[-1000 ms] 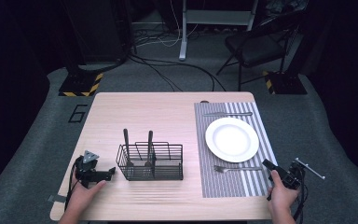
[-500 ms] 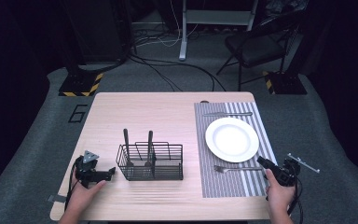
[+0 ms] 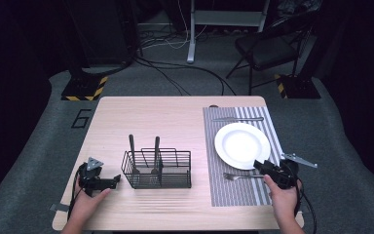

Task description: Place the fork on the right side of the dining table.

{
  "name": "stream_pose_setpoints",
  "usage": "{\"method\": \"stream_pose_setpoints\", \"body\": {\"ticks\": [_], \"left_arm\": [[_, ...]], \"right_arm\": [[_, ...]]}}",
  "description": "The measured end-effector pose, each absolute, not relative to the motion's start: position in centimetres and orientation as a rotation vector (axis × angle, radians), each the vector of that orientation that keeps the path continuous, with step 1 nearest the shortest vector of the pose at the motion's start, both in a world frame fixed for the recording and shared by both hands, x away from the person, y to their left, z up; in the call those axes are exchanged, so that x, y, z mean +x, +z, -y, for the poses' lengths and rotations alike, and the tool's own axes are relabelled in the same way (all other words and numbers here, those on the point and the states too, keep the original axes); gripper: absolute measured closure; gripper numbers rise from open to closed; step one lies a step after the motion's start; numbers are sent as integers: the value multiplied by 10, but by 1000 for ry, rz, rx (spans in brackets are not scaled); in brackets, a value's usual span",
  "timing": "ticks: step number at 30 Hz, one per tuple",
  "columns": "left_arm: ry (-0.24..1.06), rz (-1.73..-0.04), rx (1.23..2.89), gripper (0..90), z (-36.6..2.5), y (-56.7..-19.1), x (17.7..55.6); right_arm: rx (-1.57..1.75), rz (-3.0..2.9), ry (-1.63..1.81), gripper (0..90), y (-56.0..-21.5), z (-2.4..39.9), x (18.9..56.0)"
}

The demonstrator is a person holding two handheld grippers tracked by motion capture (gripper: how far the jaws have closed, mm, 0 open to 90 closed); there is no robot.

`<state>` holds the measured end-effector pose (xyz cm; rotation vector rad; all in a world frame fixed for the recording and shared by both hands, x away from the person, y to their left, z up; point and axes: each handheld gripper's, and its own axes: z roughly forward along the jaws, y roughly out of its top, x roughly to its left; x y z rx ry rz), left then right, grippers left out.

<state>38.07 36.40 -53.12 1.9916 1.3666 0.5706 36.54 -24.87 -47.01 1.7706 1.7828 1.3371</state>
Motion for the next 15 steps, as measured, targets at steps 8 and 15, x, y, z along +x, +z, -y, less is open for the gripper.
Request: {"method": "stream_pose_setpoints", "body": {"ticks": [8, 15], "left_arm": [[571, -1366, 1993, 2, -364, -531, 381], [571, -1366, 1993, 2, -364, -531, 381]], "right_arm": [[1602, -1979, 1326, 468, -470, 212, 366], [1482, -2111, 1318, 443, -472, 190, 369]]}}
